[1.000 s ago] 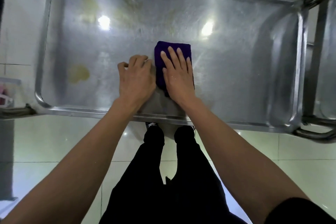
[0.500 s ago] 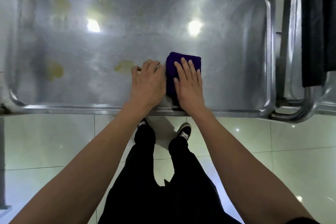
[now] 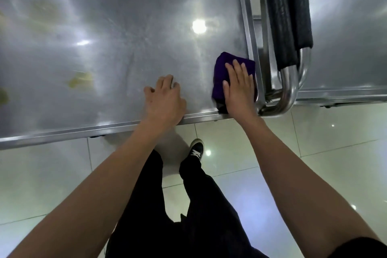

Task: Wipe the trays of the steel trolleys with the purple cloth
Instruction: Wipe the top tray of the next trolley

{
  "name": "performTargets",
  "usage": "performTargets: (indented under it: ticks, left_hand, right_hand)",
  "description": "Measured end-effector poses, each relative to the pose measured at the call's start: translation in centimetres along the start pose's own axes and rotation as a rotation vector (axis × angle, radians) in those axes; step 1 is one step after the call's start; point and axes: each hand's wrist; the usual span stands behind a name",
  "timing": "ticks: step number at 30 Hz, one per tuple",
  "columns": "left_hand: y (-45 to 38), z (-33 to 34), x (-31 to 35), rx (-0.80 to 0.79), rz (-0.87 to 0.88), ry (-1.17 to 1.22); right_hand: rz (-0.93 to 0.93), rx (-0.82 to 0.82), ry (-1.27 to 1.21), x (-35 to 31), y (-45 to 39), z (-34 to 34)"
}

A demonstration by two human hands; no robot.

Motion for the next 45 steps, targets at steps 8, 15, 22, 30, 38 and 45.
performTargets:
  ticks: [8,15,22,30,38,45]
  left_hand:
    - [0.2,0.1,1.0,-0.03,-0.018,-0.03]
    - [0.1,0.4,0.3,-0.026,-0.004,0.002]
    - [0.7,-0.2,-1.8,-0.005,0.065,0.008]
    - [5.1,1.1,-9.7,0.157,-0.03,0.097]
    - [8.7,1.5,-17.9,0.17,-0.116,0.185]
    - [11.1,1.0,-26.0,0.164,-0.143,0.212]
  right_hand:
    - [-0.051,-0.027,0.072,1.4,1.9,0.2]
    - [-0.115,-0.068,0.135,1.7,6.8,1.6]
    - [-0.154,-0.09,0.196,-4.0,7.0,3.6]
    - [-0.224,-0.112,0.233,-11.6,6.3,6.2]
    - [-0.252,-0.146,0.186,-21.6,5.7,9.8]
    - [-0.166,-0.115,0.148,-28.5,4.1,11.7]
Point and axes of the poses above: each hand's wrist, its own y-axis away from the middle knuckle, its own z-axis out of the palm, x = y × z, and after that the axes turned 10 degrees about -x, right-handed
